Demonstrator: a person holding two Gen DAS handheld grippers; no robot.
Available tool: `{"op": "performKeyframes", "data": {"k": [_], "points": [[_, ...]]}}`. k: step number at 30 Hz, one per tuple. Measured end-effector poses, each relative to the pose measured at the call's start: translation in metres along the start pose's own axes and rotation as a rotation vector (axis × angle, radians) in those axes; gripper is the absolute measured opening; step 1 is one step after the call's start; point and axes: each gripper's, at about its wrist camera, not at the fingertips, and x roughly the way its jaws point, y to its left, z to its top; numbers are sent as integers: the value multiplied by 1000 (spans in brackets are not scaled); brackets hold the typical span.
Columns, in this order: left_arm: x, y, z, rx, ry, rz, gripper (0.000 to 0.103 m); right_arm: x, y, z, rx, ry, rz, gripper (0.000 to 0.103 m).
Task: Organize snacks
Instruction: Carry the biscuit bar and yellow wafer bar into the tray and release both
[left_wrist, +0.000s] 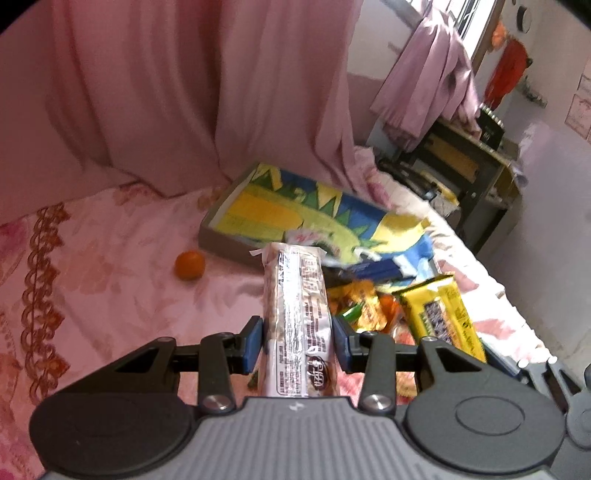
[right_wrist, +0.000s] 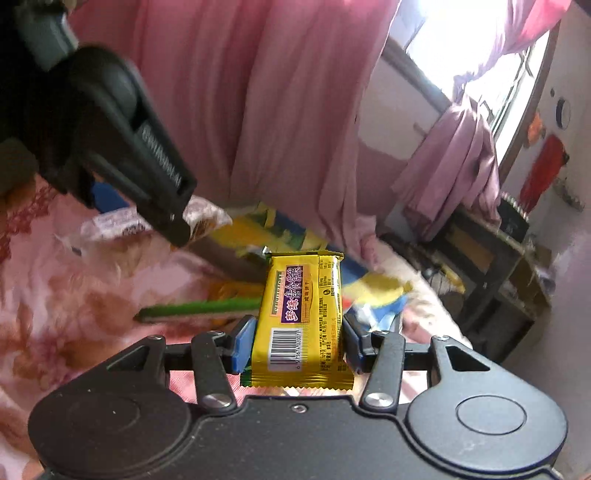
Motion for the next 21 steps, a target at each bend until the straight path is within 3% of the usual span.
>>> {"op": "performKeyframes", "data": {"k": [5,11,16,21], "points": [[10,-14,26,-4,-36,-38,44,15,-28,18,-64,-58,-14,52],[44,-32,61,-35,-59,-38,44,53,-66,23,-47,-80,-39,52],[89,-51,79,-29,-40,-46,44,88,-92,17,45,-31,-41,52],[137,-65,86,-66,34,-66,44,123,-121,13,130,38,-37,52]]}}
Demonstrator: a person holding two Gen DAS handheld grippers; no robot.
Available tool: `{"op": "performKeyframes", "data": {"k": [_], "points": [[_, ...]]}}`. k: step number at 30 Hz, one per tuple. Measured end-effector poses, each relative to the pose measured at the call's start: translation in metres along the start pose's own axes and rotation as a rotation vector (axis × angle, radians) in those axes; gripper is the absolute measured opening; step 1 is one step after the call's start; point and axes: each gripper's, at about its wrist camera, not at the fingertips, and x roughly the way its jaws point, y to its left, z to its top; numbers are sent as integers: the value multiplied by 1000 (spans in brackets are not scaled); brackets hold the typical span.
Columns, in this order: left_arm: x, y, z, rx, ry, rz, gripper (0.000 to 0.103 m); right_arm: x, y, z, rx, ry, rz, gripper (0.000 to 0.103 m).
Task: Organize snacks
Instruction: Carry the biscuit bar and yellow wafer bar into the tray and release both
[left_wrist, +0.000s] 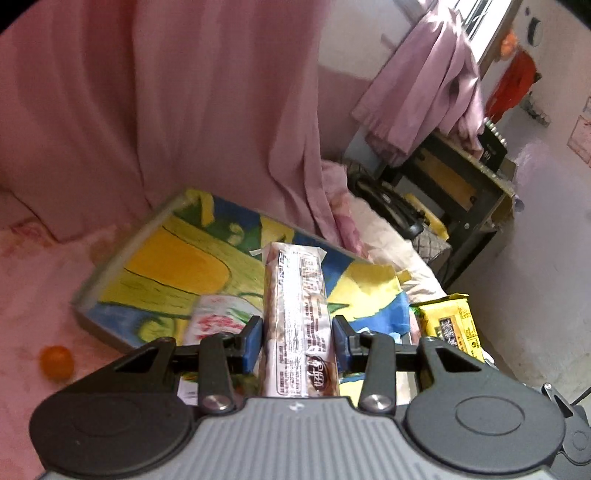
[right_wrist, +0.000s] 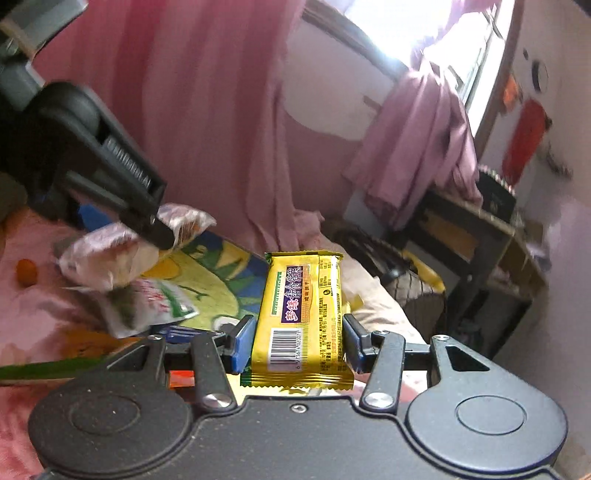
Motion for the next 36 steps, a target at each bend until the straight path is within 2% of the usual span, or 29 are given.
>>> {"op": "performKeyframes", "data": {"k": [9,16,22,31,36], "points": [[56,-29,1,65,60,27,44,49,-18,-13,92,122,80,52],[83,-39,-1,114,119,86,44,70,-22,-25,162,222,120,52],[92,-48,-6,156,161,128,44,75,-23,-26,196,249,133,52],[100,-52,-7,168,218,167,45,75,-24,-27,195,258,146,53],[92,-58,-4,197,197,212,64,74,-25,-27,191,251,141,60]]}}
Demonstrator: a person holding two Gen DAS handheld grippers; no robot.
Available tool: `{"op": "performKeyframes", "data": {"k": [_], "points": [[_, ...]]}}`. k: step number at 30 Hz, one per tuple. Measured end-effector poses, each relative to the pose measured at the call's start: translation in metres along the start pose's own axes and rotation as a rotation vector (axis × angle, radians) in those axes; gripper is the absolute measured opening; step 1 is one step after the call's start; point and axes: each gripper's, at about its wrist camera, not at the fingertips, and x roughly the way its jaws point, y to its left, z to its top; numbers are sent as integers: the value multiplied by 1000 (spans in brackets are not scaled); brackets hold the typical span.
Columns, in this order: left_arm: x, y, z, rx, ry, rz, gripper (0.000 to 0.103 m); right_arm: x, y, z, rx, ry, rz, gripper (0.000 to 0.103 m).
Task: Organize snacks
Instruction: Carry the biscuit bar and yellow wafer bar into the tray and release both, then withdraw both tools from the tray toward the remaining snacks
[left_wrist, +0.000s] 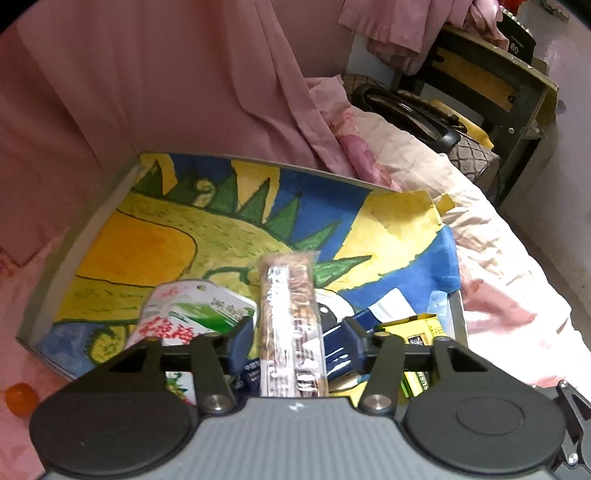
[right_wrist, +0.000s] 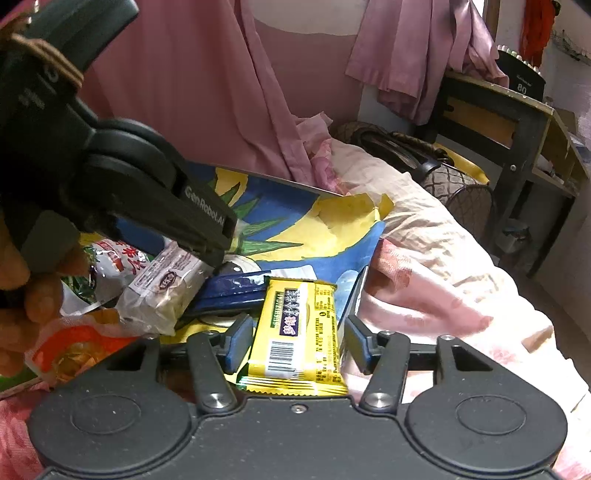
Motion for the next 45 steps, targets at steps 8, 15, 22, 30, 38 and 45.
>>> {"op": "performKeyframes", "data": {"k": [8,15,22,30,38,45], "points": [[-45,6,1,-1,-106,29,92,-20,-12,4,94,-73,-10,84],[-98,24,-5,-37,-212,62,102,-66,-22,4,224,-211,-6,96],[-151,45,-28,-68,-298,65,102,-121,-8,0,199,-372,13,102],[-194,65,-61,-105,-352,84,103,-174,-8,-19,270,-452,11,102],[-226,68,-99,-34,-422,111,103,-200,-9,-43,407,-403,22,102],[-243,75,-135,-11,-425,104,103,-219,9,-60,392,-370,40,102]]}}
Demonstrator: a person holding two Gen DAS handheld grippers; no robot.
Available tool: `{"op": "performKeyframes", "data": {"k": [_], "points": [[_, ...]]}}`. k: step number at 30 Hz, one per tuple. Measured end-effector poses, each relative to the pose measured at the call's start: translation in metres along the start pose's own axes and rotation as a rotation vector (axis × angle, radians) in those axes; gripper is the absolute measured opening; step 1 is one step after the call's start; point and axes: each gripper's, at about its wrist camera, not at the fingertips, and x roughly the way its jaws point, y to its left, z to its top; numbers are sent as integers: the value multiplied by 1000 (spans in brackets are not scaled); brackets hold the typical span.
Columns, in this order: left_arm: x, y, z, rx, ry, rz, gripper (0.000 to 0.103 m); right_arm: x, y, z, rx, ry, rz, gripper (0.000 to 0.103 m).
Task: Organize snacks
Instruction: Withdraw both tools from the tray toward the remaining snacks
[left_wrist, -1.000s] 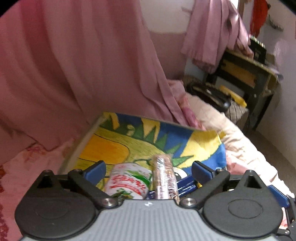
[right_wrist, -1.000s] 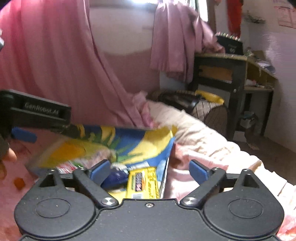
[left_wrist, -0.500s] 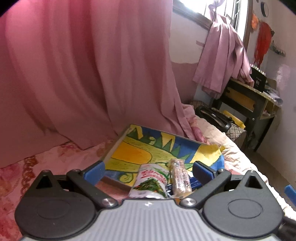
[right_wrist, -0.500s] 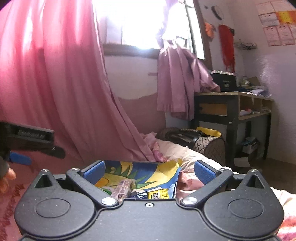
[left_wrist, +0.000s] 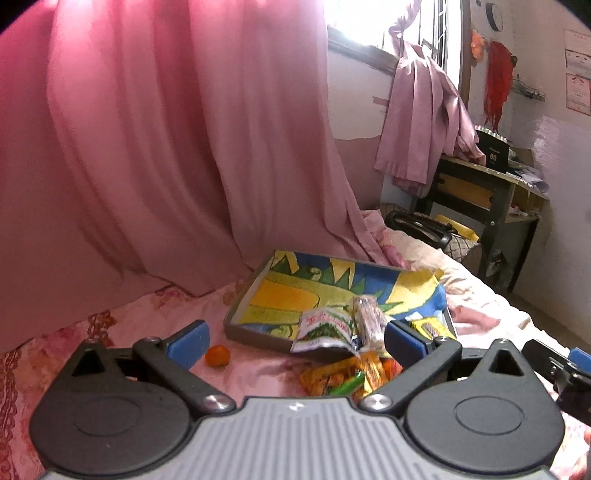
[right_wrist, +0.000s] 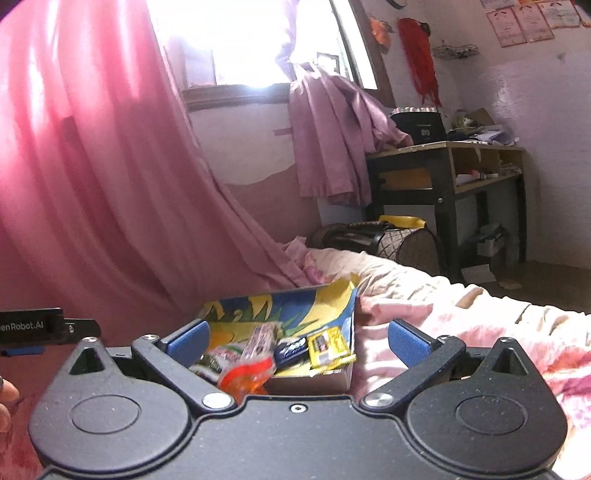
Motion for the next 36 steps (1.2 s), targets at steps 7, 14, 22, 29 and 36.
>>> {"op": "performKeyframes", "data": {"k": [7,14,22,29,36], "points": [[-22,22,-25,16,20,10,103,-18,21,-18,-72,44,18,102],[-37,40,-53,45,37,62,103,-30,42,-37,-166,92,4,102],[-37,46,-79,45,161,198,103,-27,55,-51,-261,166,-60,102],[-34,49,-82,34,198,185,103,-16,60,-60,-314,230,-76,102],[-21,54,-84,-15,274,159,103,-6,63,-65,-343,288,-88,102]]}}
